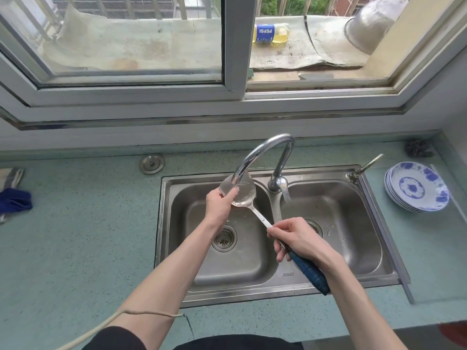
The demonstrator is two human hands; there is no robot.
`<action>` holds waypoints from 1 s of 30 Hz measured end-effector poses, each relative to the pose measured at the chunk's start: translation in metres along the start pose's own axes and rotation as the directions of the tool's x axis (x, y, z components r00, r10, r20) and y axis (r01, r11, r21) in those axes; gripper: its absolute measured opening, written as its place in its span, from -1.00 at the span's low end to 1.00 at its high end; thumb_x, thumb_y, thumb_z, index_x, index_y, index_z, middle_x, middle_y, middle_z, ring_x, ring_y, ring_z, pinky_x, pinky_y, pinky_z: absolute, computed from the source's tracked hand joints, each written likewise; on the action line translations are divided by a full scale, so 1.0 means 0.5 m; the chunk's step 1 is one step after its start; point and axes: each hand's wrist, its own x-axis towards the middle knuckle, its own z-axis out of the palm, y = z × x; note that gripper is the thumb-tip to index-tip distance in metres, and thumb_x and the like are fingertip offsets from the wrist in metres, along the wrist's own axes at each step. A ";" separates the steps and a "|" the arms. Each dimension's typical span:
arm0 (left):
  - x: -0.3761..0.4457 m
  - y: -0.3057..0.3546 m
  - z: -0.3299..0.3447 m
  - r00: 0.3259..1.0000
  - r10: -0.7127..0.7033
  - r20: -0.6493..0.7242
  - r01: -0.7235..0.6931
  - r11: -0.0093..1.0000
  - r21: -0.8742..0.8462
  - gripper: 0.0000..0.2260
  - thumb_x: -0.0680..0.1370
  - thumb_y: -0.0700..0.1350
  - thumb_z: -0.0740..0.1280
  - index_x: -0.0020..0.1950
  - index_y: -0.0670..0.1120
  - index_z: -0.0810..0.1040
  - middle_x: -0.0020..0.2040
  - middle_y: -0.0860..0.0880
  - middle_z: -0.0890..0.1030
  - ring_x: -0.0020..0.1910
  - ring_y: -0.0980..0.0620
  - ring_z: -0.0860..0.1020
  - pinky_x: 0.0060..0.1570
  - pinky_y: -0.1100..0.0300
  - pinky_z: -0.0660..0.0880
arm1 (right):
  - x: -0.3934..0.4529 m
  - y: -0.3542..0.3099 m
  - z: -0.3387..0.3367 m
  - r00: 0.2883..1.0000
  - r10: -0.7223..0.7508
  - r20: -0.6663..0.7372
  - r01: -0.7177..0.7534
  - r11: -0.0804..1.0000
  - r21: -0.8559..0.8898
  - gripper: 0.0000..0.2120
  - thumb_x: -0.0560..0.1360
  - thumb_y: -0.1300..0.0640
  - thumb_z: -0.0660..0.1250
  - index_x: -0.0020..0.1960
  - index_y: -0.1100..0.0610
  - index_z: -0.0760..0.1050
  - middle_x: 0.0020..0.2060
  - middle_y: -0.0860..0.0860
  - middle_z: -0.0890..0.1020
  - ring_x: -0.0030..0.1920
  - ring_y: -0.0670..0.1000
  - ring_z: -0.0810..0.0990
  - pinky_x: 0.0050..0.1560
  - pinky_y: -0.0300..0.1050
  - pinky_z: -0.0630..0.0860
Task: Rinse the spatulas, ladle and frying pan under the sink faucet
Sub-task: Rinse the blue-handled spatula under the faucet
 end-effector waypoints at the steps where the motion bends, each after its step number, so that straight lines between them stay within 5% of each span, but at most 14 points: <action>1: 0.001 0.008 0.002 1.000 0.013 -0.008 -0.013 1.000 0.003 -0.86 0.48 -0.13 0.55 0.01 -0.08 0.69 -0.04 -0.08 0.75 0.00 -0.03 0.71 0.18 -0.05 0.62 | -0.002 0.002 0.000 1.000 -0.002 -0.004 0.002 1.000 0.002 -0.78 0.62 0.11 0.33 -0.05 0.25 0.62 -0.36 0.13 0.66 -0.35 0.20 0.70 -0.40 -0.12 0.50; 4: 0.022 0.017 -0.001 0.995 0.078 -0.067 -0.069 0.990 0.119 -0.74 0.39 -0.05 0.63 0.01 -0.02 0.67 -0.05 0.02 0.73 0.00 0.11 0.68 0.04 0.22 0.60 | -0.011 0.007 -0.001 1.000 -0.008 -0.005 0.008 1.000 -0.006 -0.77 0.62 0.11 0.33 -0.06 0.26 0.62 -0.36 0.14 0.66 -0.35 0.19 0.70 -0.38 -0.10 0.51; 9: 0.023 0.013 0.012 0.977 0.158 -0.145 -0.114 0.955 0.272 -0.59 0.55 0.12 0.45 -0.29 -0.20 0.61 -0.47 0.14 0.51 -0.41 0.14 0.37 -0.34 0.16 0.31 | -0.017 0.016 -0.002 1.000 -0.026 -0.013 0.026 1.000 0.010 -0.77 0.63 0.12 0.32 -0.05 0.27 0.62 -0.37 0.13 0.66 -0.37 0.18 0.69 -0.37 -0.07 0.50; 13: 0.002 0.000 0.015 0.975 -0.084 -0.206 0.073 0.996 -0.061 -0.63 0.45 0.18 0.54 -0.21 -0.13 0.61 -0.25 -0.01 0.61 -0.26 0.04 0.55 -0.21 0.17 0.50 | -0.005 0.016 0.008 0.998 -0.045 -0.037 0.045 0.999 0.017 -0.78 0.63 0.15 0.30 -0.07 0.28 0.61 -0.38 0.11 0.64 -0.39 0.15 0.67 -0.41 -0.10 0.49; 17: -0.057 -0.006 0.045 0.981 -0.191 -0.019 0.169 0.910 -0.379 -0.87 0.59 -0.23 0.42 0.10 -0.25 0.59 -0.05 -0.21 0.71 -0.14 -0.10 0.71 -0.17 0.10 0.67 | 0.024 -0.001 0.036 0.999 -0.046 -0.029 0.050 0.985 0.164 -0.79 0.65 0.16 0.30 -0.05 0.29 0.59 -0.38 0.12 0.59 -0.45 0.09 0.59 -0.45 -0.14 0.44; 19: -0.083 -0.002 0.056 0.976 -0.215 0.036 0.208 0.871 -0.445 -0.89 0.63 -0.25 0.37 0.11 -0.27 0.57 -0.08 -0.21 0.73 -0.14 -0.09 0.73 -0.13 0.10 0.68 | 0.038 -0.010 0.050 0.998 -0.052 -0.027 0.056 0.981 0.185 -0.79 0.65 0.17 0.30 -0.03 0.31 0.59 -0.38 0.12 0.58 -0.45 0.08 0.57 -0.45 -0.15 0.44; 25: -0.091 0.020 0.036 0.955 -0.284 0.083 0.294 0.877 -0.381 -0.80 0.60 -0.23 0.41 0.13 -0.34 0.59 -0.07 -0.22 0.74 -0.14 -0.12 0.74 -0.28 0.13 0.65 | 0.068 -0.018 0.076 0.994 -0.089 -0.056 0.101 0.958 0.268 -0.79 0.66 0.14 0.32 0.03 0.29 0.62 -0.36 0.12 0.59 -0.42 0.09 0.59 -0.42 -0.12 0.47; 30: -0.055 0.055 0.007 0.979 -0.202 -0.023 0.185 0.931 -0.316 -0.81 0.60 -0.24 0.40 0.13 -0.36 0.59 -0.05 -0.27 0.73 -0.12 -0.19 0.74 -0.24 0.11 0.66 | 0.070 -0.014 0.091 1.000 -0.020 0.011 0.016 0.953 0.304 -0.70 0.68 -0.03 0.29 0.11 0.21 0.59 -0.26 0.11 0.64 -0.31 0.08 0.66 -0.35 -0.15 0.53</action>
